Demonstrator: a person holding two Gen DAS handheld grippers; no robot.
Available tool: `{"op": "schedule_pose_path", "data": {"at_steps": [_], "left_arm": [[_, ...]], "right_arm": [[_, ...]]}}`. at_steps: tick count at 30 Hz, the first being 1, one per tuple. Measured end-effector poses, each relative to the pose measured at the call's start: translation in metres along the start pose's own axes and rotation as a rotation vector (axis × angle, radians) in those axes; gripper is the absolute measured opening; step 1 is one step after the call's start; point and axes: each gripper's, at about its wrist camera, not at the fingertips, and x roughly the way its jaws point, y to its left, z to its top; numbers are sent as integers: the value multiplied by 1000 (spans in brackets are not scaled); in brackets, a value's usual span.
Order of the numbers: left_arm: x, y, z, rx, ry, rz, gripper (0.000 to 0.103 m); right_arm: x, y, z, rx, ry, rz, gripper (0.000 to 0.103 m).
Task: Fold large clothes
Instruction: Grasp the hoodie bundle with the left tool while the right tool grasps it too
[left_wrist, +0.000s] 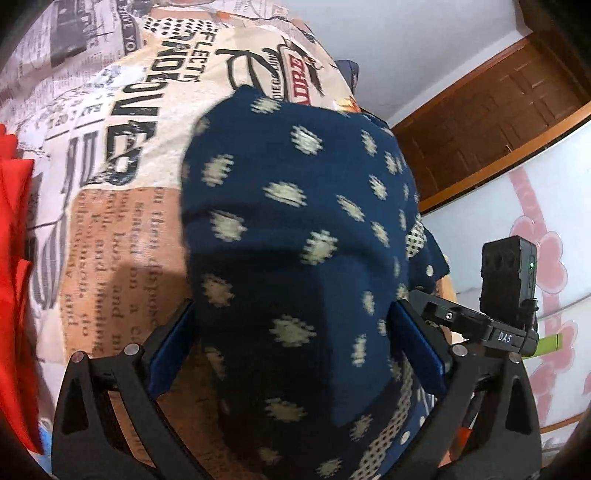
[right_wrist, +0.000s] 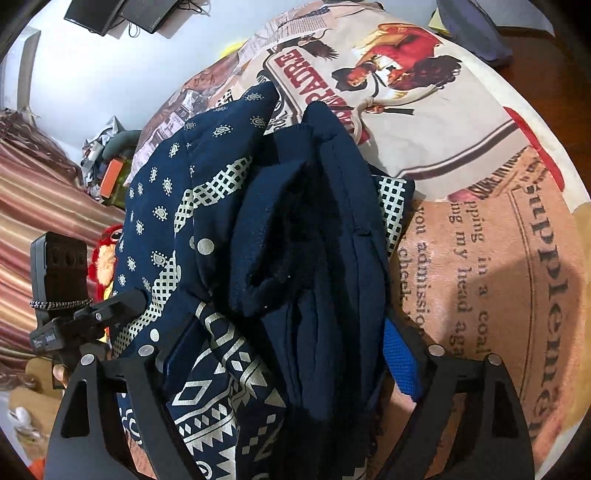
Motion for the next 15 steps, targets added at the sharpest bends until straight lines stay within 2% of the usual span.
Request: {"op": "schedule_pose_path", "data": {"at_steps": [1,3,5,7,8,10,15], "left_arm": [[2,-3,-1,8,7,-7,97],[0,-13,-5,37,-4,32,91],[-4,-16,-6,58,-16,44,82],[-13,-16,-7,50,-30,29,67],[-17,-16,-7,46,-34,20,64],[-28,-19,-8,49,-43,5,52],[-66,-42,-12,126,-94,59,45]], "right_arm": [[0,1,0,1,-2,0,80],[-1,5,-3,-5,-8,-2,69],[-4,9,-3,-13,-14,-7,56],[-5,14,-1,-19,-19,-21,48],[-7,18,-1,-21,-20,-31,44],[-12,26,0,-26,-26,-36,38],[-24,53,-1,-66,-27,-35,30]]}}
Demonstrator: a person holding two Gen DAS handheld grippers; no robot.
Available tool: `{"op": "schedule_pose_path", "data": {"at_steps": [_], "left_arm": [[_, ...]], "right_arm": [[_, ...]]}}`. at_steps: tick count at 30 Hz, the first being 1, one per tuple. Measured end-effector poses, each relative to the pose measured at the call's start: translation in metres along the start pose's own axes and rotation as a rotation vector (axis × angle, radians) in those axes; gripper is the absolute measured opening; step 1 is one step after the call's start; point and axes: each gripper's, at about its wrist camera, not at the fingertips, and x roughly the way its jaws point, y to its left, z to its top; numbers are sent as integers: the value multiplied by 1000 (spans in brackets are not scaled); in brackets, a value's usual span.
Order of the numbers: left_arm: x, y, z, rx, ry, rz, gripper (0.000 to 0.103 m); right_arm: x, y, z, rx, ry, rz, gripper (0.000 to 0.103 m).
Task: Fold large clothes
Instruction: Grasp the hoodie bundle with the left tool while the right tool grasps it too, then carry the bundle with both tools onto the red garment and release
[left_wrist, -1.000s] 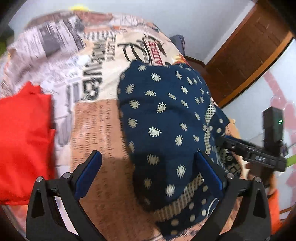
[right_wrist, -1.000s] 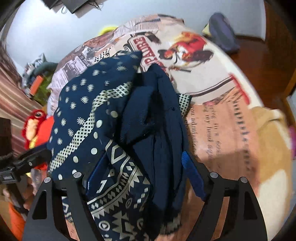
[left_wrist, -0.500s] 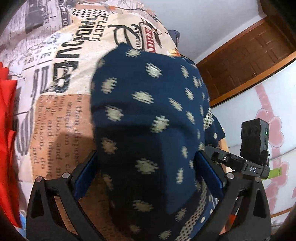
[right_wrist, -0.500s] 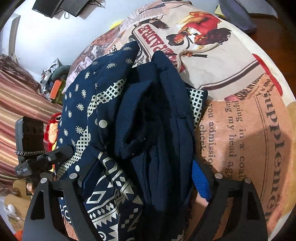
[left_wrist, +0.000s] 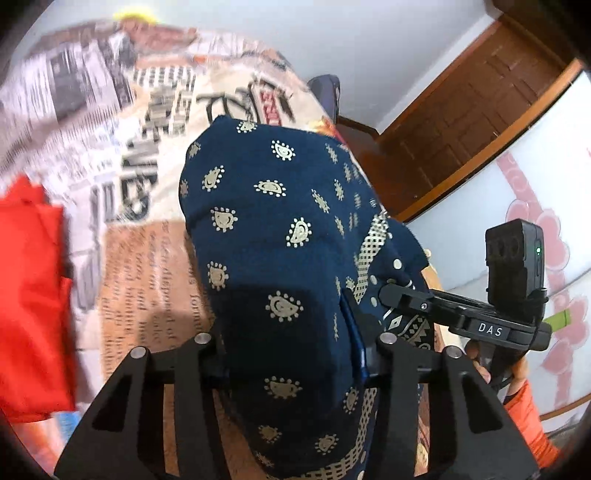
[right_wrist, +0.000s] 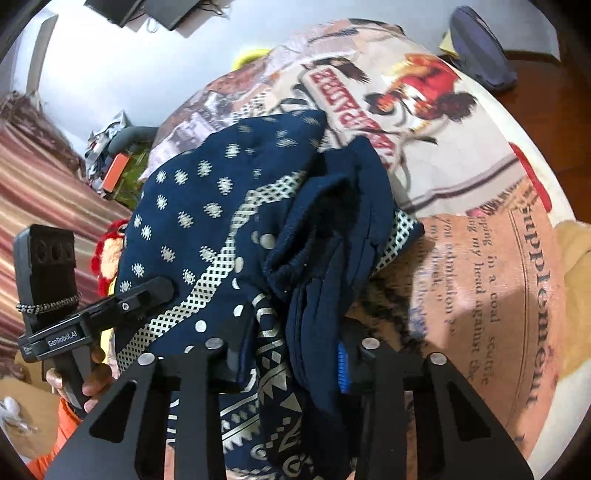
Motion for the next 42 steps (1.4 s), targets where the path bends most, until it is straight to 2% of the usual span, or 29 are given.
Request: {"op": "schedule_pose_path", "data": {"at_steps": [5,11,16,22,28,33,36,38,40,42], "left_arm": [[-57,-2,0,32,-69,23,45],[-129,20,2,31,-161,39,45],[-172,62,5,0,-214,62,45],[-210,127,1,-53,-241,111,45],[-226,191,-7,-112,-242,171,45],[-211,252,-13,-195,-209,192,45],[-183,293,-18,-279,-144,222,46],[-170,318,-24,-344,-122,208,48],[-167,335,-33,-395,-149,172,50],[-170,341,-39,-410,-163,133,52]], "right_arm": [[-10,42,6,-52,-32,3,29],[-11,110,20,-139,-77,15,29],[5,162,27,-197,-85,38,29],[56,215,34,-243,-54,66,29],[122,248,33,-235,4,100,29],[166,257,27,-197,53,108,29],[185,261,23,-202,47,62,27],[192,259,25,-220,22,-15,24],[198,254,25,-227,24,-80,24],[201,251,25,-241,52,-102,24]]}}
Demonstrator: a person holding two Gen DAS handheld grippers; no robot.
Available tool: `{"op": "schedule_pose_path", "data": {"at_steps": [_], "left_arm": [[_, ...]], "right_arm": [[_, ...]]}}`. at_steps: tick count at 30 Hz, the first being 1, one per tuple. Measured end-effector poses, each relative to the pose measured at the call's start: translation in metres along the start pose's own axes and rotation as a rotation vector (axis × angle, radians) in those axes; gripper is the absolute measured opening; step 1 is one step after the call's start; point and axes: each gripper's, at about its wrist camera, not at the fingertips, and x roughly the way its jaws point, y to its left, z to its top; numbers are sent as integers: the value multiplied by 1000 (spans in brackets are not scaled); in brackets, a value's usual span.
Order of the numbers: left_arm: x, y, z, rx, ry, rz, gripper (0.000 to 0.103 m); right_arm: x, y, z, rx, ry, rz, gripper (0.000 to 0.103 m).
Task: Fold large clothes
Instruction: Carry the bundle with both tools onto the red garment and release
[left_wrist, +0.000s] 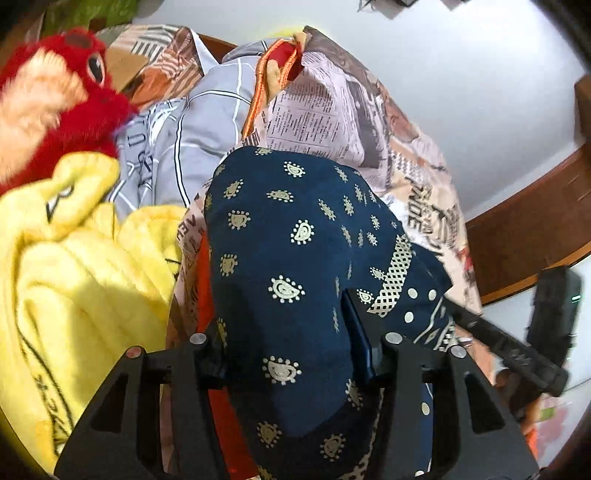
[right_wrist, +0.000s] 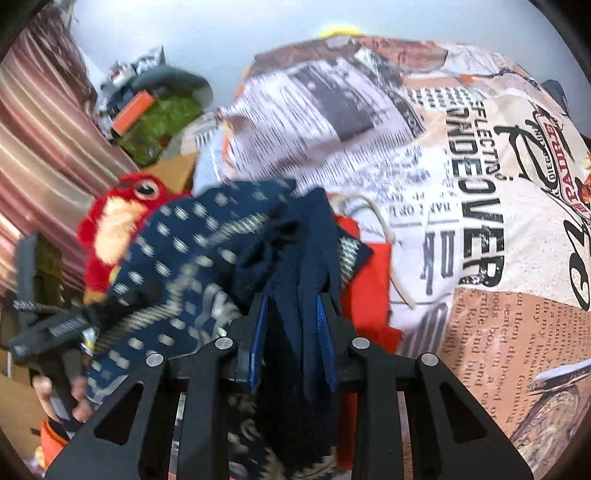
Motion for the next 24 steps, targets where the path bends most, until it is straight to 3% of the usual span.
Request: {"op": "schedule_pose_path", "data": {"at_steps": [2,4,8,9,11,13,15,20,24], "left_arm": [[-6,-4,-4,28,0,23,57],[-14,-16,-10,93,-19,97,59],[-33,-38,-24,199,-68,195,64],[-40,-43,-29,218,-91,211,67],[-50,-50,-38,256,-114,231,76],[-57,-58,-53,299,-131,249,86],[-55,-64,-66,332,-127,268,94],[-41,-56,-96,340,-78,326,97],[-47,-46,-107,277,-58,310,97]], "right_arm": [[-2,3,-4,-35,5,-28,24],[-12,13,-8,-80,-19,-47,24],[-45,43,-16,-187,-125,-73,27],[-50,50,-18,-207,-143,-74,30],[-56,65,-22,-256,-155,-72,55],[-52,74,-30,-290,-153,-73,58],[-39,76,-37,-315,-117,-112,58],[-1,61,-63,-307,47,-214,58],[-7,51,-79,-288,50,-205,59]]}}
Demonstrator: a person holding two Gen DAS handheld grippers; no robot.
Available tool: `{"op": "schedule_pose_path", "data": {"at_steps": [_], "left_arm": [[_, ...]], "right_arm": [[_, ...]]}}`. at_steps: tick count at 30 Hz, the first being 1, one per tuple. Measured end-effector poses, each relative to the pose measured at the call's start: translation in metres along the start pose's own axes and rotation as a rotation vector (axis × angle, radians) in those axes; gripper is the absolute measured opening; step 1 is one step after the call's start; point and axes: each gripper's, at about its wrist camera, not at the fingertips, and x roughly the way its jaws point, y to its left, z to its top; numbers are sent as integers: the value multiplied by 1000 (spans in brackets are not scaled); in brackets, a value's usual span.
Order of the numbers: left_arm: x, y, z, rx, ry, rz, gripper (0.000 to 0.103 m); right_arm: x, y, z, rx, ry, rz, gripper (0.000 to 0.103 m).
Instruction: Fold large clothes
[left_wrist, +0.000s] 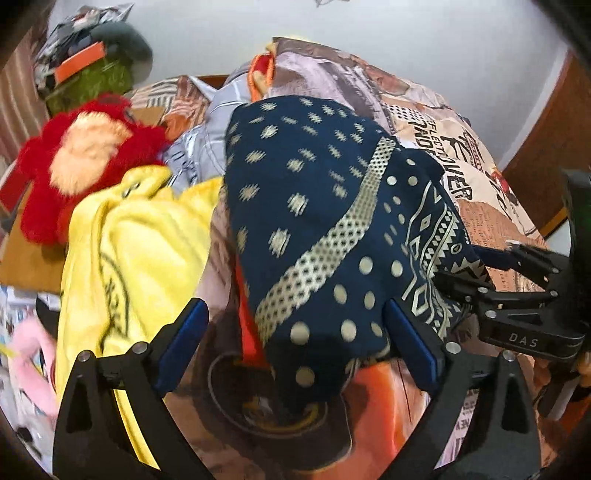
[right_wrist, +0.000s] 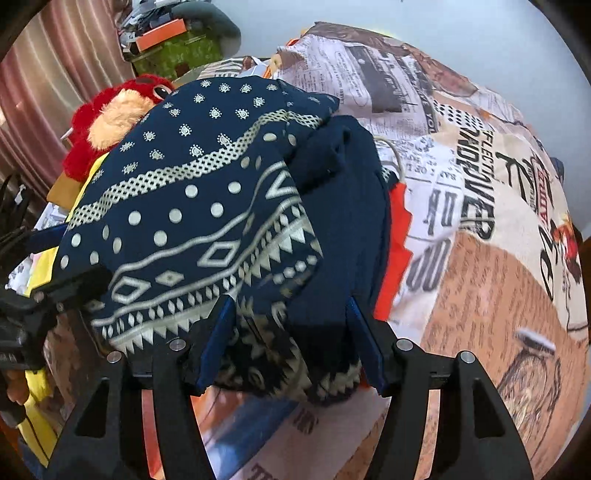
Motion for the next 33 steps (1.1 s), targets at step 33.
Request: {"op": "schedule_pose_path", "data": {"at_steps": [33], "left_arm": [[-355,-131,-67,63,-838,51,96]], "right_arm": [[-347,24,-83,7,-850,96,60]]}}
